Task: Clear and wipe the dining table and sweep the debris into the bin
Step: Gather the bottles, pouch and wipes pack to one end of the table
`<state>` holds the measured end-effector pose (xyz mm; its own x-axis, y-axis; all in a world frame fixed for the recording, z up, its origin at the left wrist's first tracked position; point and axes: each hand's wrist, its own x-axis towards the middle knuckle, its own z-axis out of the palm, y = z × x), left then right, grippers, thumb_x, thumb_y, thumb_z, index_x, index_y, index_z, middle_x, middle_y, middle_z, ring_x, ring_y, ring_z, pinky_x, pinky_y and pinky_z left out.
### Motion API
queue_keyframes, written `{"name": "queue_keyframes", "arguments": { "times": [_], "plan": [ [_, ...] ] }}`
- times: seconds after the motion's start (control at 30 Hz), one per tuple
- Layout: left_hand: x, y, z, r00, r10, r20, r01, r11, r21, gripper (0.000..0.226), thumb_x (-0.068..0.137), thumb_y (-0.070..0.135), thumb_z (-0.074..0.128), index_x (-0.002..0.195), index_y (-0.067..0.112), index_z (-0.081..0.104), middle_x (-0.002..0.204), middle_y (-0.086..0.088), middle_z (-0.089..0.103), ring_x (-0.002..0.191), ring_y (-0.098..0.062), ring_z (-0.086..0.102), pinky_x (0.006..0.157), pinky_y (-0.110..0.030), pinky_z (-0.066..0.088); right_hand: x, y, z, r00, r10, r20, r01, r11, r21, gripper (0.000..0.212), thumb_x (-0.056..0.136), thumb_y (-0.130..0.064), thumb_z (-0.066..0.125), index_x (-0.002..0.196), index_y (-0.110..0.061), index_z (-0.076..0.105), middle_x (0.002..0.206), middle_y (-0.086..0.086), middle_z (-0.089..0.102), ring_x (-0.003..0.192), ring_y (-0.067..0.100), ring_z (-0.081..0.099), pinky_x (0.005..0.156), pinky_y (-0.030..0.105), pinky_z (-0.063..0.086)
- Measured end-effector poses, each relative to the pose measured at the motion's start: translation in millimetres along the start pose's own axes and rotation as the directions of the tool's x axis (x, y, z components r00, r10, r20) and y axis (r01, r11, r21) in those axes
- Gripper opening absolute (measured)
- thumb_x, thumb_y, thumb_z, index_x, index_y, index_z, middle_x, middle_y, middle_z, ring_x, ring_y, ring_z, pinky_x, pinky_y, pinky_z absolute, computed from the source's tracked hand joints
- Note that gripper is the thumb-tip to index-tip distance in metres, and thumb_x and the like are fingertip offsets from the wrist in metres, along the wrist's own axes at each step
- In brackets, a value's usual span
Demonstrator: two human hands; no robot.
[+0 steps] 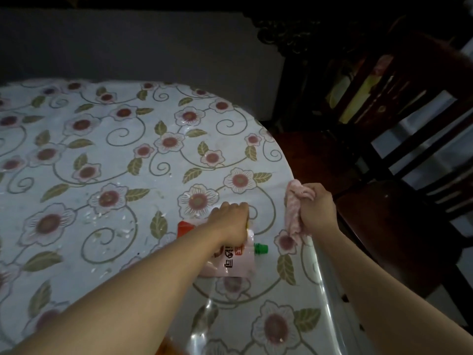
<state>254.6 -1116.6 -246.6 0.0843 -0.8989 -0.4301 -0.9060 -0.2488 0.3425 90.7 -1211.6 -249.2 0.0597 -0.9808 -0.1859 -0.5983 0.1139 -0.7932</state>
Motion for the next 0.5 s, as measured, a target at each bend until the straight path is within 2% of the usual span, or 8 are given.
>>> {"name": "queue_keyframes", "arguments": {
  "times": [0.07, 0.13, 0.17, 0.23, 0.3, 0.33, 0.4, 0.5],
  "plan": [
    [2.4, -2.8, -4.0, 0.999, -0.002, 0.046, 0.001, 1.0, 0.016, 0.03, 0.081, 0.015, 0.057, 0.11, 0.017, 0.054, 0.113, -0.006, 0.056, 0.106, -0.026, 0.048, 0.082, -0.036, 0.04, 2.9, 4.7, 11.5, 0.996, -0.077, 0.045, 0.082, 0.99, -0.117, 0.026, 0.09, -0.007, 0.044, 0.115, -0.007, 0.054, 0.118, 0.019, 0.051, 0.086, 0.023, 0.056, 0.072, 0.027, 0.045],
    [0.7, -7.1, -7.9, 0.998, 0.021, 0.059, -0.019, 0.999, -0.029, 0.01, 0.079, 0.011, 0.055, 0.086, 0.018, 0.057, 0.094, -0.004, 0.057, 0.09, -0.024, 0.052, 0.069, -0.033, 0.039, 2.4, 8.5, 22.9, 0.985, -0.142, 0.1, 0.162, 0.958, -0.238, 0.035, 0.092, -0.006, 0.043, 0.127, -0.006, 0.047, 0.131, 0.018, 0.038, 0.097, 0.021, 0.046, 0.08, 0.026, 0.04],
    [-1.7, -9.6, -9.5, 0.998, 0.032, 0.061, -0.028, 0.997, -0.066, 0.008, 0.079, 0.011, 0.053, 0.077, 0.018, 0.054, 0.087, -0.003, 0.056, 0.083, -0.023, 0.051, 0.064, -0.032, 0.037, 1.0, 10.2, 27.2, 0.983, -0.151, 0.108, 0.177, 0.939, -0.295, 0.038, 0.092, -0.005, 0.044, 0.131, -0.008, 0.044, 0.134, 0.017, 0.033, 0.102, 0.022, 0.042, 0.083, 0.025, 0.038],
    [-10.7, -14.7, -13.3, 0.998, 0.037, 0.048, -0.028, 0.985, -0.172, 0.014, 0.083, 0.012, 0.049, 0.072, 0.019, 0.046, 0.081, -0.003, 0.052, 0.074, -0.02, 0.048, 0.06, -0.032, 0.034, -2.7, 12.9, 35.2, 0.975, -0.214, 0.066, 0.219, 0.853, -0.474, 0.044, 0.089, -0.005, 0.05, 0.133, -0.008, 0.041, 0.138, 0.017, 0.028, 0.113, 0.028, 0.037, 0.092, 0.028, 0.039],
    [-23.5, -22.3, -20.6, 0.999, 0.014, -0.035, -0.023, 0.962, -0.272, 0.021, 0.088, 0.013, 0.043, 0.069, 0.022, 0.042, 0.076, -0.002, 0.05, 0.068, -0.018, 0.046, 0.063, -0.033, 0.034, -6.5, 15.0, 43.6, 0.932, -0.36, 0.03, 0.295, 0.71, -0.639, 0.041, 0.087, -0.009, 0.055, 0.126, -0.003, 0.044, 0.137, 0.019, 0.028, 0.114, 0.034, 0.034, 0.095, 0.037, 0.036],
    [-30.2, -26.8, -25.6, 0.995, -0.001, -0.1, -0.029, 0.954, -0.299, 0.024, 0.09, 0.013, 0.04, 0.068, 0.024, 0.041, 0.076, -0.002, 0.053, 0.069, -0.018, 0.049, 0.065, -0.034, 0.035, -7.9, 14.5, 47.0, 0.928, -0.371, 0.024, 0.293, 0.69, -0.662, 0.039, 0.087, -0.01, 0.054, 0.124, -0.001, 0.045, 0.137, 0.019, 0.03, 0.113, 0.035, 0.034, 0.094, 0.038, 0.035],
    [-42.2, -36.9, -34.8, 0.974, -0.046, -0.224, -0.039, 0.931, -0.362, 0.024, 0.091, 0.014, 0.038, 0.07, 0.024, 0.044, 0.081, -0.004, 0.06, 0.075, -0.021, 0.055, 0.065, -0.036, 0.039, -10.4, 12.4, 52.5, 0.949, -0.314, 0.017, 0.252, 0.729, -0.637, 0.036, 0.087, -0.004, 0.051, 0.122, 0.0, 0.047, 0.133, 0.018, 0.033, 0.11, 0.035, 0.035, 0.09, 0.036, 0.035],
    [-63.4, -59.6, -44.6, 0.914, -0.176, -0.365, -0.035, 0.864, -0.503, 0.026, 0.091, 0.012, 0.039, 0.069, 0.023, 0.044, 0.075, -0.002, 0.057, 0.069, -0.018, 0.052, 0.06, -0.034, 0.038, -26.4, 11.3, 65.5, 0.953, -0.303, 0.006, 0.251, 0.78, -0.574, 0.045, 0.078, 0.007, 0.053, 0.123, 0.0, 0.051, 0.13, 0.018, 0.04, 0.111, 0.036, 0.036, 0.093, 0.033, 0.031]
  ]
}}
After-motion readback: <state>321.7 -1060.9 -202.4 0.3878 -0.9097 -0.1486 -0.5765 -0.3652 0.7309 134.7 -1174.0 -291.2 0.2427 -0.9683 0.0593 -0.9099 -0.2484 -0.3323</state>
